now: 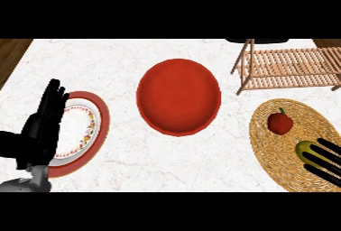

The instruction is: Pick the lemon from the placemat and place it in the tiered shelf

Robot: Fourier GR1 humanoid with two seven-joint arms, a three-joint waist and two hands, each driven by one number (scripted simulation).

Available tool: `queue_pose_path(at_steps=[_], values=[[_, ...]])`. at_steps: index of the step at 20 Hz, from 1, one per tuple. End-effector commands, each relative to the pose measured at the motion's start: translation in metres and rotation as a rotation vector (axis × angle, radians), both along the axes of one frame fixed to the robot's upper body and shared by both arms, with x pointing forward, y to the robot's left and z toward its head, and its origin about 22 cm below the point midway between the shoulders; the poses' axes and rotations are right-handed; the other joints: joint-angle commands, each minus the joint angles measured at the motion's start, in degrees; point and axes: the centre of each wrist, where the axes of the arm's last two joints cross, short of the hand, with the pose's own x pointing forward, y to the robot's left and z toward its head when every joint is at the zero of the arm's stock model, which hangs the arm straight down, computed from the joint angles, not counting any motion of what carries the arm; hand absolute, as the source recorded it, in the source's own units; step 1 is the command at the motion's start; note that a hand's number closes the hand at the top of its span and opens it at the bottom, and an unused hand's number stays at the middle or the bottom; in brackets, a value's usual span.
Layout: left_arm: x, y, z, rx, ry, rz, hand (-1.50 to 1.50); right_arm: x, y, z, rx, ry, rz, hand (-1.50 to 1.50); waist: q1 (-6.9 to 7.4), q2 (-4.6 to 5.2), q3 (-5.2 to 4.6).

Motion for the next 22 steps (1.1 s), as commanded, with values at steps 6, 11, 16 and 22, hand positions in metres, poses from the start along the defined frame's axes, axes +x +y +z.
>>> queue_pose_path(at_steps=[6,11,16,22], values=[[0.014,-0.002,0.015,-0.013,0.003,0.013,0.00,0.025,0.007,-0.014,0.001,0.010,0.103,-1.50,-0.21,0.00,0.00],[0.007,-0.002,0.005,-0.014,0.012,-0.001,0.00,0.026,-0.003,-0.021,-0.026,0.023,0.126,-1.50,-0.18,-0.03,-0.01],[0.006,-0.006,0.011,0.004,-0.009,-0.013,0.00,0.044,0.009,-0.051,-0.017,0.032,0.124,-1.50,0.28,0.06,0.04],[0.011,-0.016,-0.010,-0.009,0.000,-0.012,0.00,0.049,0.001,-0.053,-0.074,0.055,0.075,1.50,0.00,0.05,0.01]])
